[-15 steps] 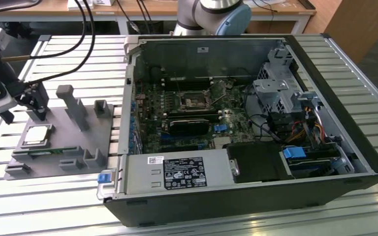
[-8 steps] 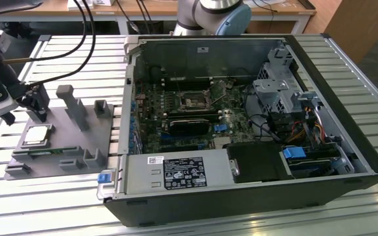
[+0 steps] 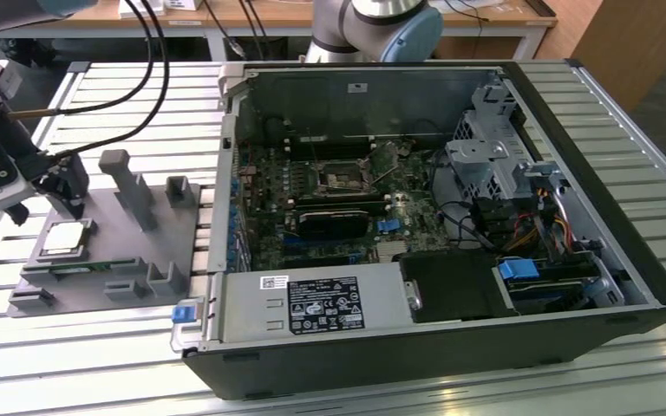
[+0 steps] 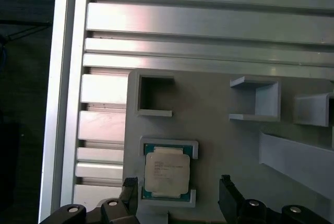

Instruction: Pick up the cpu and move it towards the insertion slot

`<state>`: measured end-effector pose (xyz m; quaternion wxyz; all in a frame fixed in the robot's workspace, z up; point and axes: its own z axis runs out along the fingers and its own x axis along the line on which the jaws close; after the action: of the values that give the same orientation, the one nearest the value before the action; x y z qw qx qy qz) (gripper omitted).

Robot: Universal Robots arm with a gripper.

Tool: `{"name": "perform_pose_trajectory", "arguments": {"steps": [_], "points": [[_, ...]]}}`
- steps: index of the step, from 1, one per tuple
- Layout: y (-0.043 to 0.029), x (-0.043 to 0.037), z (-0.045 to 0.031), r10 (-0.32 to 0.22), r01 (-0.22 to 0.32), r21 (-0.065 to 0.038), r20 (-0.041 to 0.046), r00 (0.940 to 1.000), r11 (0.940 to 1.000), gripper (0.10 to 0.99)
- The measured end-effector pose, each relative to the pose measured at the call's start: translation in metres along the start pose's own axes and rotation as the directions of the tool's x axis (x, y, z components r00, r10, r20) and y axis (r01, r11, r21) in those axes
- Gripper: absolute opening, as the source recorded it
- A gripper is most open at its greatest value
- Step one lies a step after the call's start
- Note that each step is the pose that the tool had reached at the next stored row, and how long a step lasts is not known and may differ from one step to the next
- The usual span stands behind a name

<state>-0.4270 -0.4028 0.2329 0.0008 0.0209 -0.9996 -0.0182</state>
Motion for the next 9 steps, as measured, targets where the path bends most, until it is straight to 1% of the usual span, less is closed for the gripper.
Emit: {"name": "perform_pose_trajectory", "arguments": {"steps": [4,9], "points": [[-0.002,0.0001,0.0024,0.0,0.0,0.0,0.0002,1.0,1.0,0.718],[-0.0026,0.0002,0.0055,0.0,0.0,0.0,0.0,1.0,1.0,0.718]]}}
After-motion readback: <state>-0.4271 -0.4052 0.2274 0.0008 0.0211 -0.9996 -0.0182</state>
